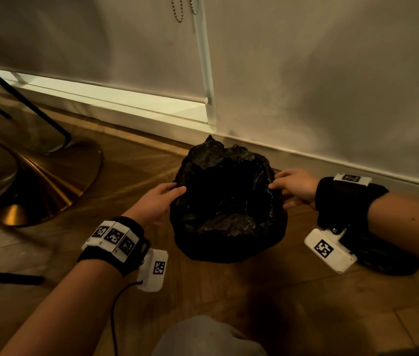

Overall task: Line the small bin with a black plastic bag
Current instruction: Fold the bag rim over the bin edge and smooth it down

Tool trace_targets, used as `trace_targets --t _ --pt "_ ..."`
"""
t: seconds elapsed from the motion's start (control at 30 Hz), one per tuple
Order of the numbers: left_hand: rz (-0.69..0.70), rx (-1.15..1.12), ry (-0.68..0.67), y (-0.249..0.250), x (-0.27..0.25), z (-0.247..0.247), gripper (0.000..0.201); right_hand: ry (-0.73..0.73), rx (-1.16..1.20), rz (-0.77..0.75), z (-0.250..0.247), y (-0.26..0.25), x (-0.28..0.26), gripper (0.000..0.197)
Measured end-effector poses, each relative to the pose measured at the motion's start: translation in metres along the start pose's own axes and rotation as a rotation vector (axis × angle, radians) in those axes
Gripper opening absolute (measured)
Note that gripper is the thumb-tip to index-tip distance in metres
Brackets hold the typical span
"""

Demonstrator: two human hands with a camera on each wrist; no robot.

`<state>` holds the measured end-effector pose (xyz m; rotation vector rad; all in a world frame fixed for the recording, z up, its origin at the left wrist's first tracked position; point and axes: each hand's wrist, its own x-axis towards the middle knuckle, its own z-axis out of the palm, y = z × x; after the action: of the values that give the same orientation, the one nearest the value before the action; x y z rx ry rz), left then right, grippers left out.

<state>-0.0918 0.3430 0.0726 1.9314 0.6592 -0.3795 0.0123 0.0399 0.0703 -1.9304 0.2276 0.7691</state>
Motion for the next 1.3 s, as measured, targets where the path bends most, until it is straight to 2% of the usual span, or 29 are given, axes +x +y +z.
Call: trace_targets --t 0.07,0.13,0.2,0.33,0.53,0.7,0.87,1.07,1.2,1.23,1.3 --pt "0.079 0.022 0.077 -0.007 -0.004 -0.007 0.040 -0.016 0.032 -0.004 -0.003 0.001 -0.004 0.029" --pt "0.109 -0.004 0.122 -0.013 -0.005 -0.009 0.024 -0.036 0.066 -0.009 -0.004 0.004 -0.005 0.029" --pt "0.104 -0.037 0.119 -0.014 -0.008 -0.006 0.016 -0.033 0.112 -0.011 -0.004 0.007 -0.007 0.030" --pt "0.070 -0.089 0.115 -0.012 -0.007 0.000 0.013 -0.006 0.180 -0.048 -0.001 0.013 -0.007 0.027" --pt "-0.058 -0.076 0.146 -0.010 0.000 0.001 0.028 0.018 0.218 -0.053 0.002 0.005 -0.006 0.016" --pt "-0.029 -0.032 0.188 0.001 0.003 -0.005 0.020 0.027 0.197 -0.090 0.007 -0.010 -0.004 0.016" --pt "-0.040 -0.087 0.225 0.011 0.015 -0.038 0.018 0.010 0.228 -0.096 0.032 -0.039 0.004 0.018" --pt "0.041 -0.119 0.307 0.030 0.034 -0.106 0.012 -0.080 0.343 -0.098 0.082 -0.100 0.017 0.015" --pt "0.057 -0.174 0.356 0.024 0.068 -0.150 0.026 -0.104 0.365 -0.080 0.114 -0.131 0.029 0.010" --pt "0.061 -0.189 0.357 0.017 0.084 -0.161 0.030 -0.101 0.377 -0.080 0.122 -0.136 0.033 0.015" --pt "0.064 -0.218 0.332 0.003 0.116 -0.177 0.023 -0.099 0.404 -0.068 0.137 -0.142 0.041 0.031"
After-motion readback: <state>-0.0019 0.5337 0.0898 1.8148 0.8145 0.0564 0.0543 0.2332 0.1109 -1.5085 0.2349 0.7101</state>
